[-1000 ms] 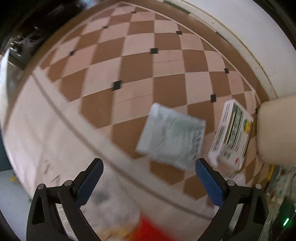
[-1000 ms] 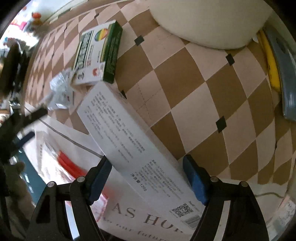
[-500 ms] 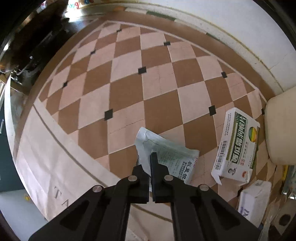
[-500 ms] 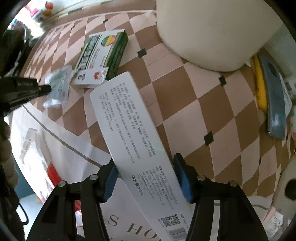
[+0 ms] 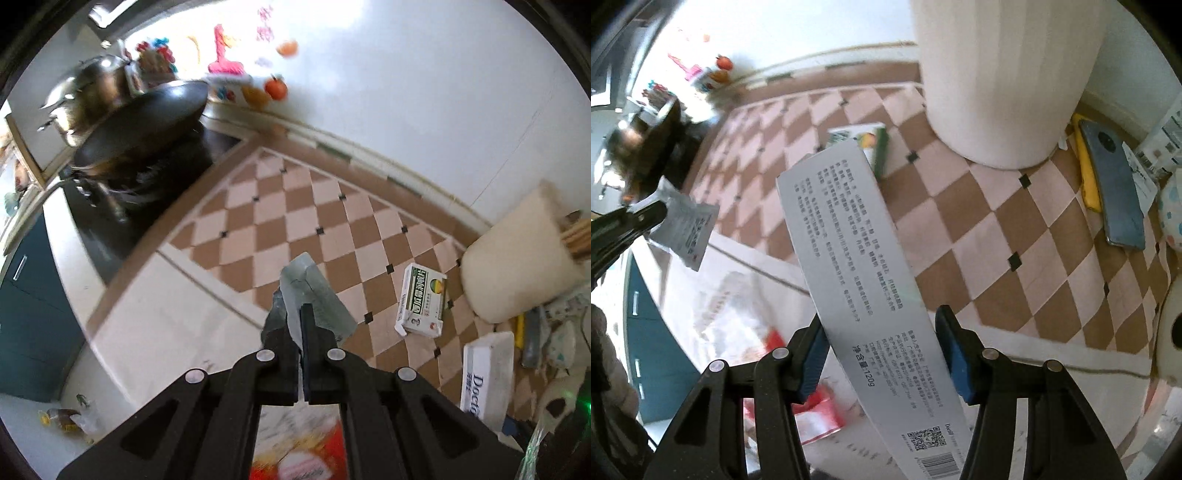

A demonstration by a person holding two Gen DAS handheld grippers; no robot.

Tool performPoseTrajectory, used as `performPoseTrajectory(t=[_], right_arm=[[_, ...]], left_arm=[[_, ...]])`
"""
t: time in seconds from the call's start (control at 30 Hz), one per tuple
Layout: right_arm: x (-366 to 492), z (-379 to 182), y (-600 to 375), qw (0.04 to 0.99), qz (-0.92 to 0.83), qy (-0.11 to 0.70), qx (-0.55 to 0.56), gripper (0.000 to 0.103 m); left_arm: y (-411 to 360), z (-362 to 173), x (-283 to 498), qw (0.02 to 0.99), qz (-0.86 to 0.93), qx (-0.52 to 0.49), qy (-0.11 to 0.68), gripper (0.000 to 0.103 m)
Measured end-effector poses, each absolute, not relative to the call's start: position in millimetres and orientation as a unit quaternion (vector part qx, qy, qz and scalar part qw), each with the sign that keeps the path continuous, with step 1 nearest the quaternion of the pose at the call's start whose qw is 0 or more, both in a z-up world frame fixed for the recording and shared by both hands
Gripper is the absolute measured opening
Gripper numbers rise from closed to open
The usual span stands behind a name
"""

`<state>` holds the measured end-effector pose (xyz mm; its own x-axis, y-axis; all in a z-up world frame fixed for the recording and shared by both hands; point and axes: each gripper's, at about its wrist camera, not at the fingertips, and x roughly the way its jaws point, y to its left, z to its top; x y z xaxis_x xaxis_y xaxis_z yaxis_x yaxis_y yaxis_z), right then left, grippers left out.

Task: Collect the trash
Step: 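Carry packet and white box down over the bin and release both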

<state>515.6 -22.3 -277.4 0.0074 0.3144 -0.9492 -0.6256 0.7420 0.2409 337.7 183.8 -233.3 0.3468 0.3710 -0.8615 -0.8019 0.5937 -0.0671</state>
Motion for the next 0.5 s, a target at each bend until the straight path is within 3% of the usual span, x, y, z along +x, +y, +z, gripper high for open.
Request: performPoseTrajectory(t=[0.27, 0.5], right_arm=[[421, -227, -28, 0.711, 0.384, 0.582, -0.093, 0.058], [282, -223, -11, 0.694, 0.421, 0.577, -0.092, 0.057]], left_arm=[[160, -195, 204, 0.798, 0.381, -0.254, 0.392, 0.0], [153, -211, 61, 0.784, 0.383, -0.287, 0.395, 0.0]])
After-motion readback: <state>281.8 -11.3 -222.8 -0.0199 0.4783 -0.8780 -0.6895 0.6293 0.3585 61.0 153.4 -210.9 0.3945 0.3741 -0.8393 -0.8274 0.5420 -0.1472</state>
